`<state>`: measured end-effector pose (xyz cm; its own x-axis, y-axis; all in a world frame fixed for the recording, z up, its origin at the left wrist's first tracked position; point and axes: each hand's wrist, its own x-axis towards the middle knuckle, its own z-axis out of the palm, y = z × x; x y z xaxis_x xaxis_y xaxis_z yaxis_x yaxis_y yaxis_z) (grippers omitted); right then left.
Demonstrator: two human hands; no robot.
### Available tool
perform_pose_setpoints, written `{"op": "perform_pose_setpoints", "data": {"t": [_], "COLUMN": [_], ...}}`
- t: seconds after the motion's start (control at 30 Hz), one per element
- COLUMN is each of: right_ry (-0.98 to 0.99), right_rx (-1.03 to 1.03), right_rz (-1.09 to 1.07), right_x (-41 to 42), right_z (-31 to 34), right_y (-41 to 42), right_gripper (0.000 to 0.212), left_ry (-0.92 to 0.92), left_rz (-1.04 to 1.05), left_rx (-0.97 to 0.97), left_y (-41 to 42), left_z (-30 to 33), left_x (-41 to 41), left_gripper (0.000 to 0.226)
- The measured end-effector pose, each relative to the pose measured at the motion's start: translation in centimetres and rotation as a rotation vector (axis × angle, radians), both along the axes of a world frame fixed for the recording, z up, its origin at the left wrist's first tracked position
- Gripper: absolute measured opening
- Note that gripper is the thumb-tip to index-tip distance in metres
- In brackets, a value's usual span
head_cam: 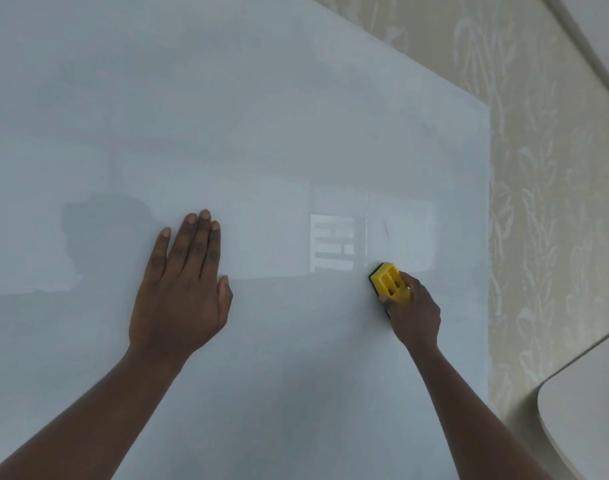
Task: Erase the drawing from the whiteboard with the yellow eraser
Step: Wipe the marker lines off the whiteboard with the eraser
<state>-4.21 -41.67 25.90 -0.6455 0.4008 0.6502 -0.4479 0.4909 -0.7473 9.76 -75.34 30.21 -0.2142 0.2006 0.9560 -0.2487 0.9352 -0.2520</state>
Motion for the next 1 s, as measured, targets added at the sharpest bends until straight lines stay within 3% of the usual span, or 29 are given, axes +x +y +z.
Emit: {"op": "perform_pose_setpoints", "data": {"t": [0.27,0.47,1.0], "right_ry": [0.235,0.324,0.187], "right_rx": [0.329,0.403,0.249], "right_rz": [0.038,0.078,0.087], "right_x": [0.4,1.2,4.1], "right_z": [11.7,14.2,-5.0], "right_y": [0.5,-0.9,-6.1], "right_gripper": [0.060,0.062,0.067], "left_ry": [0.031,0.021,-0.043], "left_rz": [-0.002,0.007,0.027], "left_rx": [-0.003,0.005,0.082], "left_y": [-0.3,-0.2,0.6], "left_z": [0.1,0.1,-0.8], "left_x": [-0.5,-0.3,0.3], "left_gripper": [0.069,0.069,0.065]}}
